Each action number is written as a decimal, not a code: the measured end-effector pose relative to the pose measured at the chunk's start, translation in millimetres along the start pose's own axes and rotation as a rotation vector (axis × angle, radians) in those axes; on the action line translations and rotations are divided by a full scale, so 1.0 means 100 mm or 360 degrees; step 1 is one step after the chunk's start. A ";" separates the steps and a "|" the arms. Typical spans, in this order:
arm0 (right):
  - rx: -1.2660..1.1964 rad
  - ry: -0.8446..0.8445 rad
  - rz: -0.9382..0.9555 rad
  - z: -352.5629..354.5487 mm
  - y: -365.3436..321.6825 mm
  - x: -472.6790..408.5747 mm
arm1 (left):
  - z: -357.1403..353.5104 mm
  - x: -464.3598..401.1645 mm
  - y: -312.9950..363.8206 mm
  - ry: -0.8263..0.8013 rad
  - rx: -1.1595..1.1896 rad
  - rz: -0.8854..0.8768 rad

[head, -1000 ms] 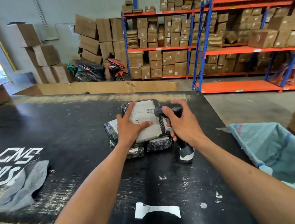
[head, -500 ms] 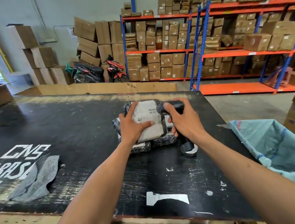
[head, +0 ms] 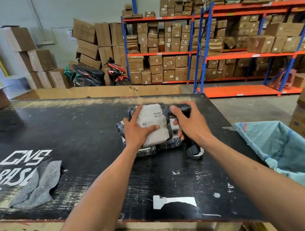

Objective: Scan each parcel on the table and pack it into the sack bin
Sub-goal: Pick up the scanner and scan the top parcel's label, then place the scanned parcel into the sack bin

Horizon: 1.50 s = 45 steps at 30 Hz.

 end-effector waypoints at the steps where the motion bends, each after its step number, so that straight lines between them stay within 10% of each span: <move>1: 0.0012 0.0004 -0.0014 0.01 0.02 0.00 | 0.00 0.00 -0.01 0.0002 0.0003 0.0007; 29: 0.0490 -0.0093 -0.0860 -0.48 1.93 0.09 | -0.13 0.38 -0.15 -0.0015 0.0121 0.0057; 36: 0.1290 -0.0164 -0.0694 -0.28 1.59 0.10 | -0.17 0.34 -0.05 -0.0071 0.0156 0.0013; 45: -0.0059 0.0127 -0.0161 0.72 1.18 -0.38 | -0.70 0.12 0.31 -0.0201 0.0277 -0.0135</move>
Point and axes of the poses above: each hand's wrist, its own x-axis away from the middle knuckle, its own z-axis out of the back of the hand, y = z × x, the point moved 1 cm from there along -x, towards the middle knuckle, and after that the axes turned 4 degrees about -z, right-handed, at the moved point
